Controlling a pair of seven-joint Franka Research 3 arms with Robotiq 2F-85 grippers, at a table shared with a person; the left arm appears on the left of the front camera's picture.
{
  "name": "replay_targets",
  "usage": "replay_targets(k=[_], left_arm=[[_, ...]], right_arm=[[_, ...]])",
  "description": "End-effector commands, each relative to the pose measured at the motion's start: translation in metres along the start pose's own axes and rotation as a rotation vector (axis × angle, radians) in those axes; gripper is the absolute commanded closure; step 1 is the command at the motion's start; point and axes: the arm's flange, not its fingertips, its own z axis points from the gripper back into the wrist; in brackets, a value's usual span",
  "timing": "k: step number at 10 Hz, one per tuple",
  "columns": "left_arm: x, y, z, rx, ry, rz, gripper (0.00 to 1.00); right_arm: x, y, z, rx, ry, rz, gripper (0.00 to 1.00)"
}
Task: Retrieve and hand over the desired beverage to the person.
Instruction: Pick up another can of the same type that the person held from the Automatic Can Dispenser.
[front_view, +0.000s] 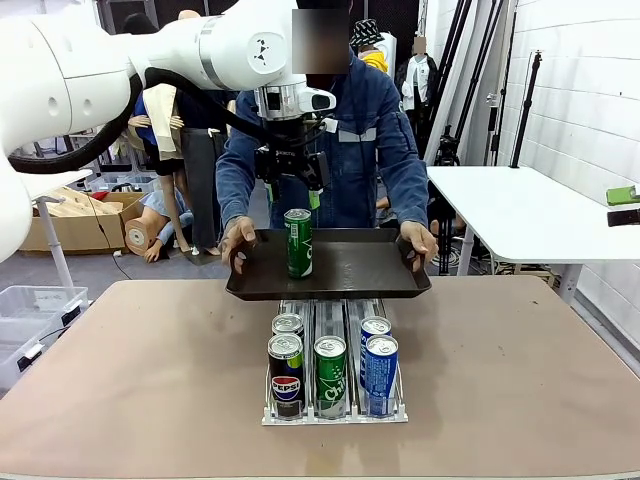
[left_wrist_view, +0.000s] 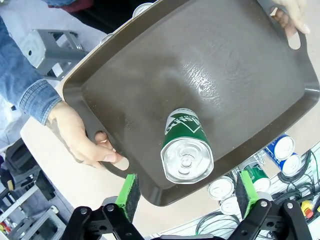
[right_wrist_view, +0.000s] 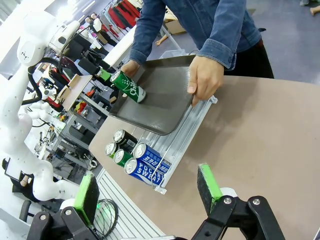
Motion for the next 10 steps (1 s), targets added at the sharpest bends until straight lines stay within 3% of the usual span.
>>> replay_targets(k=[1, 3, 5, 7, 10], left_arm=[[0.0, 0.0, 0.002, -0.001, -0.004, 0.003, 0.0], [0.0, 0.0, 0.0, 0.0, 0.0, 0.0, 0.0], [-0.019, 0.023, 0.031, -0.085, -0.053, 0.05, 0.0], [-0.042, 0.057, 0.062, -0.161, -0.125, 0.114, 0.0], [-0.104, 0.128, 0.086, -0.293, -0.218, 0.222, 0.0]], right_arm=[[0.002, 0.0, 0.0, 0.018, -0.018, 0.007, 0.0], [0.002, 0.0, 0.0, 0.018, -0.018, 0.007, 0.0], [0.002, 0.0, 0.0, 0.018, -0.018, 0.007, 0.0], [0.002, 0.0, 0.0, 0.018, -0.018, 0.007, 0.0], [0.002, 0.0, 0.0, 0.018, -0.018, 0.007, 0.0]])
